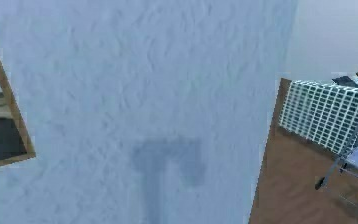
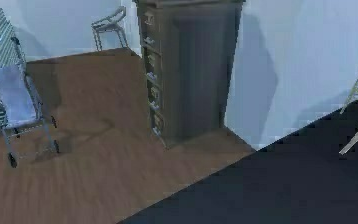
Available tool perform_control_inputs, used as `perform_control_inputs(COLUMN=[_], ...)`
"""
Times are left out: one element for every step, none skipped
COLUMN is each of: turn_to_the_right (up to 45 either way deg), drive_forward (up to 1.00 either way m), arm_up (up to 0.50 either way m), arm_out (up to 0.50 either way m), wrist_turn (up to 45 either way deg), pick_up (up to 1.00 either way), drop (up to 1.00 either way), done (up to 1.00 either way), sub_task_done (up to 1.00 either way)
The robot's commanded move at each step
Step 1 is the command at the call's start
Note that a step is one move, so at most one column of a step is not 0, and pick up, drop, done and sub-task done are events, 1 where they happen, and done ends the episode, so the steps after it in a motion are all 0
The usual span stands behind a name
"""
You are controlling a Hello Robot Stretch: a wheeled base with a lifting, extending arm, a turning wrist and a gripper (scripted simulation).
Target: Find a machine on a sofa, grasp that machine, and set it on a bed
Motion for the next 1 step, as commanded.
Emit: perform_control_inputs(turn_to_the_right=[45.0], drive_forward=[0.0], arm_up=[0.0], arm_out=[0.0], wrist_turn=[0.0], pick_up=[0.0], drop=[0.0], done=[0.0], sub_task_done=[0.0])
